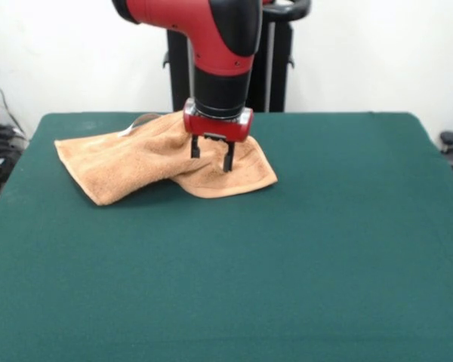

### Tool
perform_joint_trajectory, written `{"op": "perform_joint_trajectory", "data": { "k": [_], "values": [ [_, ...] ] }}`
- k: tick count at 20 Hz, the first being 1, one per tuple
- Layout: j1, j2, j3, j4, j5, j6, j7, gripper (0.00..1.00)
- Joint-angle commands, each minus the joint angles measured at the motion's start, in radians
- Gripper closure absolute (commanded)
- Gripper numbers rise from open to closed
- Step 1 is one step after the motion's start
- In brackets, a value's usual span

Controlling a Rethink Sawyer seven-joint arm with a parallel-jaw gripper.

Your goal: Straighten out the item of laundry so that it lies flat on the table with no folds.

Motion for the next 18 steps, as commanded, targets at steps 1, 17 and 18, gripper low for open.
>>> {"op": "perform_joint_trajectory", "data": {
  "k": [1, 17, 18],
  "values": [
    [0.035, -0.038, 0.123, 0.068, 0.029, -0.002, 0.173, 0.0],
    [0.007, -0.158, 0.14, 0.167, 0.029, 0.057, 0.145, 0.0],
    [0.006, -0.156, 0.139, 0.17, 0.029, 0.054, 0.146, 0.0]
  ]
}}
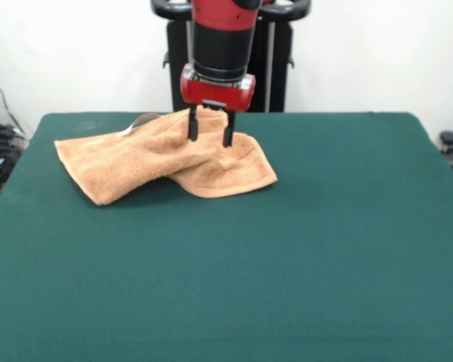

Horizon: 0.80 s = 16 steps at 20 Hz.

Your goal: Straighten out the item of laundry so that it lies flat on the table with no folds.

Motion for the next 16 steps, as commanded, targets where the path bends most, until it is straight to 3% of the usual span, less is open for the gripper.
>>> {"op": "perform_joint_trajectory", "data": {
  "k": [1, 9, 16],
  "values": [
    [0.006, 0.004, 0.136, 0.086, 0.027, 0.051, 0.145, 0.0],
    [-0.001, 0.002, 0.135, 0.098, 0.019, 0.04, 0.14, 0.0],
    [-0.001, -0.013, 0.131, 0.043, 0.024, 0.124, 0.106, 0.0]
  ]
}}
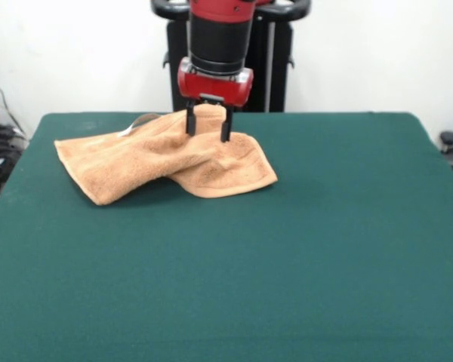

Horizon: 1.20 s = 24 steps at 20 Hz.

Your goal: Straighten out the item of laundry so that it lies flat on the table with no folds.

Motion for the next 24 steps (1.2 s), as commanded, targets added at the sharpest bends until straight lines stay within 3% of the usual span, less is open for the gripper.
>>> {"op": "perform_joint_trajectory", "data": {
  "k": [1, 10, 24],
  "values": [
    [0.008, 0.011, 0.13, 0.016, 0.023, 0.131, 0.101, 0.0],
    [0.0, 0.101, 0.127, -0.093, 0.004, 0.119, 0.07, 0.0],
    [0.017, 0.133, 0.119, -0.156, 0.0, 0.132, 0.07, 0.0]
  ]
}}
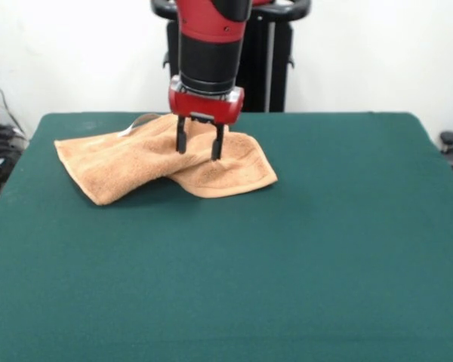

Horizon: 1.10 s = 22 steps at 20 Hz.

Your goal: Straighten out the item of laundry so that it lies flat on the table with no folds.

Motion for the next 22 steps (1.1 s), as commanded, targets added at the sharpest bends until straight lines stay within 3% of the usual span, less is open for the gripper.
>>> {"op": "perform_joint_trajectory", "data": {
  "k": [1, 22],
  "values": [
    [0.026, 0.072, 0.117, -0.065, 0.001, 0.11, 0.073, 0.0],
    [0.067, 0.181, 0.089, -0.112, 0.004, -0.001, 0.125, 0.0]
  ]
}}
